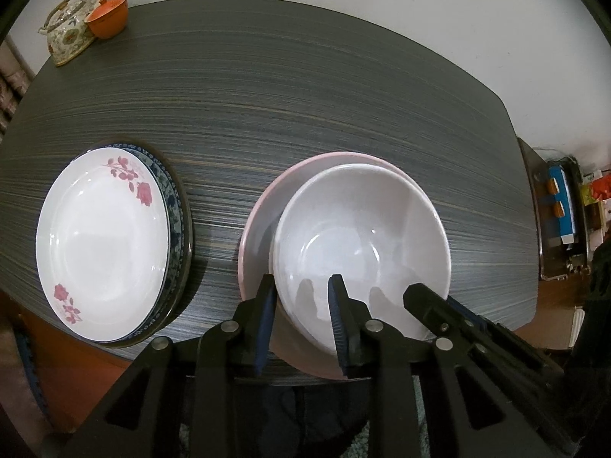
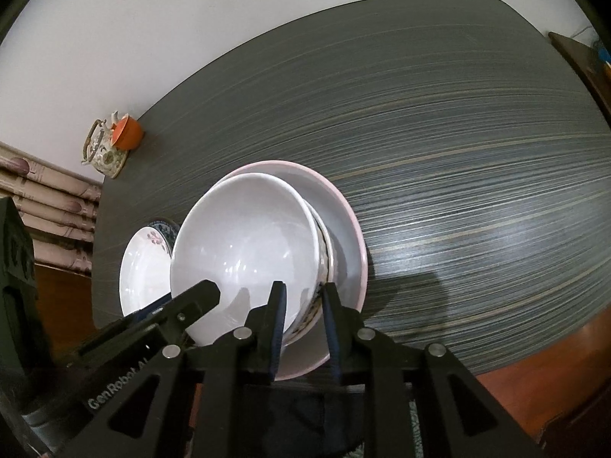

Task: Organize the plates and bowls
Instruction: 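Lower the Rabbit bowl into the white bowl inside the pink bowl, then shift both tools to grip the pink bowl rim holding the nested bowls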

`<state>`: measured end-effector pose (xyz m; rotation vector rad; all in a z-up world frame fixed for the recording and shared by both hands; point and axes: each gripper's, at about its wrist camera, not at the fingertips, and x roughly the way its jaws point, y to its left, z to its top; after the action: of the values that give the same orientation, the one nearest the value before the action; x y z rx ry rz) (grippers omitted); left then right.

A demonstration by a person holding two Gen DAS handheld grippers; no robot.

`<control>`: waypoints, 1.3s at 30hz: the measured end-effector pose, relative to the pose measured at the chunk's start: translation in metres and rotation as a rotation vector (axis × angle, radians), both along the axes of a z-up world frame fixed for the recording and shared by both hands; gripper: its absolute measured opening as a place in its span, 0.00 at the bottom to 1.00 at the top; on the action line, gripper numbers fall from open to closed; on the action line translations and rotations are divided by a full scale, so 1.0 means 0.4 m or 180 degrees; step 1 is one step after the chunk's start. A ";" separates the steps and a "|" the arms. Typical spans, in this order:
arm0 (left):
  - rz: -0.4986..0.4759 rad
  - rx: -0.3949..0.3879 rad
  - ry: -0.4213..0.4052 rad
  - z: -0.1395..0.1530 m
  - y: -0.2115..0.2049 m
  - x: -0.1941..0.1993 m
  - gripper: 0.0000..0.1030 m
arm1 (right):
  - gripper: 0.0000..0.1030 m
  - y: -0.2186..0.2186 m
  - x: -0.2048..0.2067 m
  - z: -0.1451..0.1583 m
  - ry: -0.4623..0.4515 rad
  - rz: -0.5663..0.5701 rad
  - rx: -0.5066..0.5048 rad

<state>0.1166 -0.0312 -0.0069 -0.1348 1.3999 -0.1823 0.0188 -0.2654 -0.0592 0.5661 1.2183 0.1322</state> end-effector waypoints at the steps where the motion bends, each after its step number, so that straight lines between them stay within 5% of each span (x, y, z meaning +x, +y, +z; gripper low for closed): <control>1: -0.0001 -0.0006 -0.0007 0.002 0.001 0.000 0.25 | 0.21 -0.002 0.000 0.000 0.0001 -0.0005 0.0009; 22: 0.0229 -0.0362 -0.0148 0.055 0.119 0.016 0.32 | 0.24 -0.052 -0.025 0.032 -0.0103 -0.0090 0.0139; 39: 0.0563 -0.0431 0.0129 0.002 0.184 0.030 0.32 | 0.24 -0.097 -0.039 0.022 -0.0043 -0.0295 0.0089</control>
<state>0.1286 0.0424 -0.0059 -0.3751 1.4079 -0.1278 0.0032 -0.3044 -0.0503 0.6440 1.1765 0.0748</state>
